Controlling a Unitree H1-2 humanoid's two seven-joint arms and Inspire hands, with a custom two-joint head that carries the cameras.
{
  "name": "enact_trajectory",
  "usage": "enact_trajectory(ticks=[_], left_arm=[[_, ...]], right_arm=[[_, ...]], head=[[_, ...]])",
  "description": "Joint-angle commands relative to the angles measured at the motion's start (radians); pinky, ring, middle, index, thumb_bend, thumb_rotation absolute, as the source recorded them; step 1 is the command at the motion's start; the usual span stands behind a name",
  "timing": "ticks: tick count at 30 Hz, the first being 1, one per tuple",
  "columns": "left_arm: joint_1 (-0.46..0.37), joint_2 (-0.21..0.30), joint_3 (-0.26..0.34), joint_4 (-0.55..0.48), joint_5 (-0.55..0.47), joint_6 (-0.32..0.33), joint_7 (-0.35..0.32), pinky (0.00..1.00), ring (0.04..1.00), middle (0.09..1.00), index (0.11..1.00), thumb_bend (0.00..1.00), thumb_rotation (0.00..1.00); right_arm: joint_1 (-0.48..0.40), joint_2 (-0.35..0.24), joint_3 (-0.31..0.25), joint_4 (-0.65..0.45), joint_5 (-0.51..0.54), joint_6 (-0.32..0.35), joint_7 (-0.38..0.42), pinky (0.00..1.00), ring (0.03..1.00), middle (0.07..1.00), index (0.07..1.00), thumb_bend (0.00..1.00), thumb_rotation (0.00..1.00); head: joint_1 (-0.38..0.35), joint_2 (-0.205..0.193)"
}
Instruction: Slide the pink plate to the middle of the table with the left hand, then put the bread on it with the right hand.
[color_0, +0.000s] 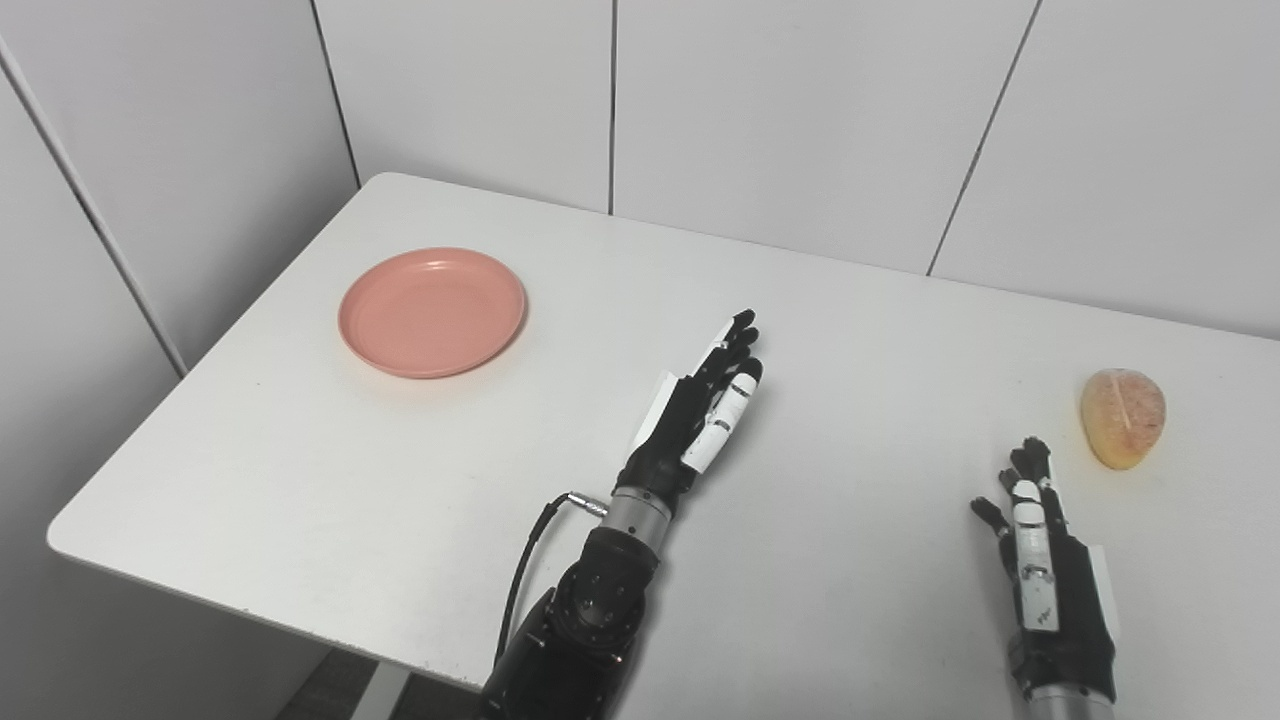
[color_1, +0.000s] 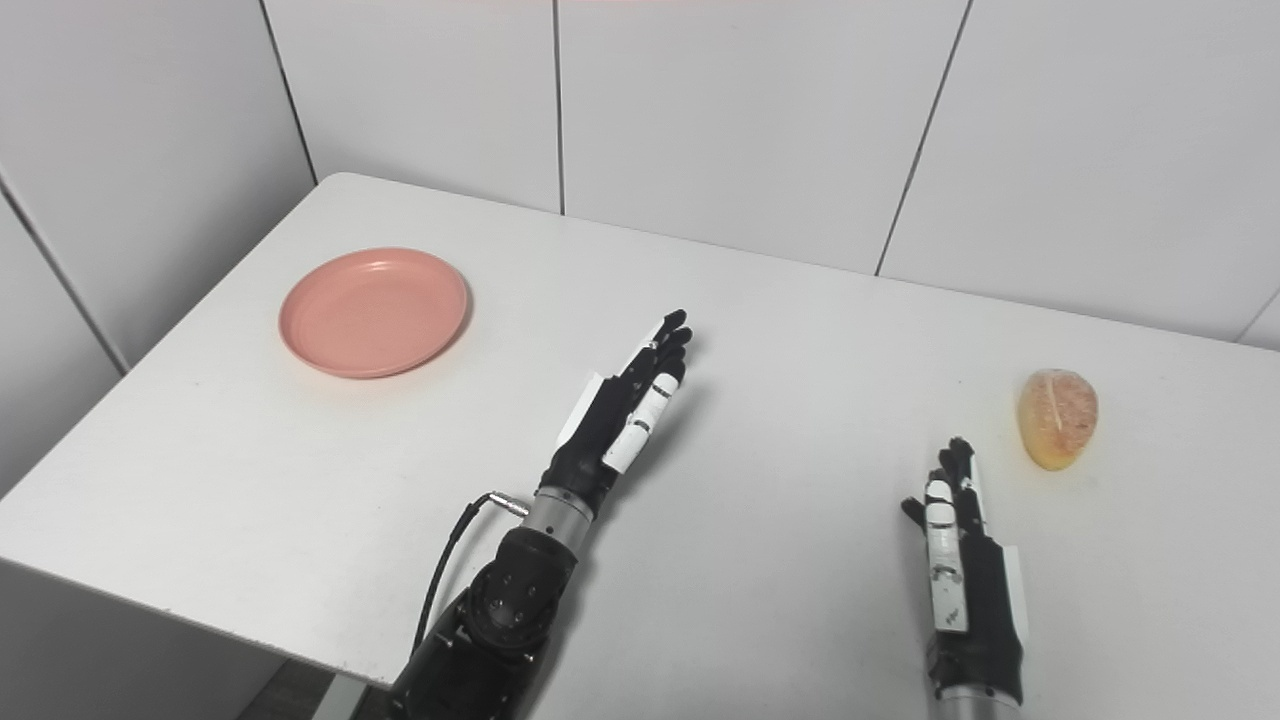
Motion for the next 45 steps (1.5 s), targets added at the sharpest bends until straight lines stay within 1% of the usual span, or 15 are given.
enact_trajectory(ticks=[1,6,9,12,15,17,19,27,30,32,34,36,37,39,45], left_arm=[[0.027,-0.017,0.002,-0.019,-0.017,0.025,-0.002,0.9,0.94,0.949,0.948,0.34,1.0],[0.027,-0.017,0.014,-0.089,-0.045,0.08,-0.014,0.9,0.937,0.947,0.937,0.33,1.0],[0.016,-0.014,0.029,-0.15,-0.071,0.145,-0.031,0.91,0.939,0.951,0.94,0.32,1.0],[0.004,-0.01,0.045,-0.212,-0.083,0.209,-0.045,0.91,0.938,0.948,0.936,0.34,1.0],[-0.014,-0.002,0.065,-0.25,-0.116,0.236,-0.06,0.94,0.954,0.956,0.941,0.38,1.0],[-0.031,0.014,0.066,-0.277,-0.092,0.265,-0.059,0.92,0.947,0.949,0.935,0.38,1.0],[-0.048,0.033,0.068,-0.304,-0.074,0.292,-0.06,0.91,0.94,0.944,0.931,0.38,1.0],[-0.112,0.085,0.108,-0.36,-0.105,0.34,-0.079,0.91,0.934,0.94,0.919,0.38,1.0],[-0.139,0.094,0.14,-0.365,-0.142,0.335,-0.084,0.92,0.934,0.939,0.916,0.4,1.0],[-0.151,0.105,0.154,-0.372,-0.152,0.333,-0.085,0.9,0.923,0.938,0.921,0.41,1.0],[-0.163,0.119,0.163,-0.385,-0.14,0.347,-0.079,0.89,0.918,0.936,0.925,0.42,1.0],[-0.175,0.13,0.173,-0.398,-0.133,0.365,-0.073,0.91,0.908,0.929,0.922,0.42,1.0],[-0.183,0.138,0.18,-0.401,-0.136,0.364,-0.073,0.87,0.893,0.921,0.915,0.4,1.0],[-0.201,0.156,0.198,-0.398,-0.147,0.361,-0.074,0.86,0.885,0.916,0.91,0.38,1.0],[-0.248,0.211,0.267,-0.365,-0.207,0.393,-0.085,0.92,0.921,0.934,0.922,0.4,1.0]], right_arm=[[-0.013,0.003,-0.002,0.011,0.006,-0.049,0.005,1.0,0.994,0.992,0.995,0.14,1.0],[-0.017,0.017,0.003,0.005,0.001,-0.027,0.002,1.0,0.997,0.992,0.998,0.13,1.0],[-0.01,0.012,0.005,-0.015,-0.013,-0.022,0.0,1.0,0.996,0.99,0.994,0.13,1.0],[-0.01,0.012,0.006,-0.019,-0.007,-0.022,0.006,1.0,1.0,0.999,1.0,0.12,1.0],[-0.014,0.018,0.008,-0.019,-0.006,-0.016,0.004,1.0,1.0,1.0,1.0,0.11,1.0],[-0.01,0.021,0.01,-0.032,-0.011,0.001,0.002,1.0,1.0,1.0,1.0,0.09,1.0],[-0.01,0.021,0.01,-0.028,-0.009,-0.008,0.003,1.0,1.0,1.0,1.0,0.09,1.0],[-0.01,0.022,0.01,-0.021,-0.011,-0.017,0.001,1.0,1.0,1.0,1.0,0.11,1.0],[-0.01,0.024,0.01,-0.023,-0.013,-0.012,-0.001,1.0,1.0,0.999,1.0,0.1,1.0],[-0.011,0.021,0.011,-0.024,-0.018,-0.007,-0.001,1.0,1.0,1.0,1.0,0.11,1.0],[-0.01,0.021,0.011,-0.027,-0.018,-0.001,0.0,1.0,1.0,1.0,1.0,0.12,1.0],[-0.011,0.025,0.007,-0.024,-0.007,-0.005,0.003,1.0,1.0,1.0,1.0,0.11,1.0],[-0.011,0.024,0.007,-0.021,-0.007,-0.012,0.004,1.0,1.0,1.0,1.0,0.1,1.0],[-0.011,0.021,0.008,-0.02,-0.008,-0.015,0.007,1.0,1.0,1.0,1.0,0.1,1.0],[-0.009,0.02,0.013,-0.024,-0.026,-0.018,0.003,1.0,1.0,1.0,1.0,0.1,1.0]], head=[[0.003,0.0],[0.014,-0.002],[0.021,-0.003],[0.022,-0.004],[0.024,-0.006],[0.024,-0.006],[0.025,-0.007],[0.032,-0.005],[0.031,-0.005],[0.031,-0.004],[0.032,-0.005],[0.033,-0.004],[0.034,-0.004],[0.034,-0.004],[0.038,-0.006]])
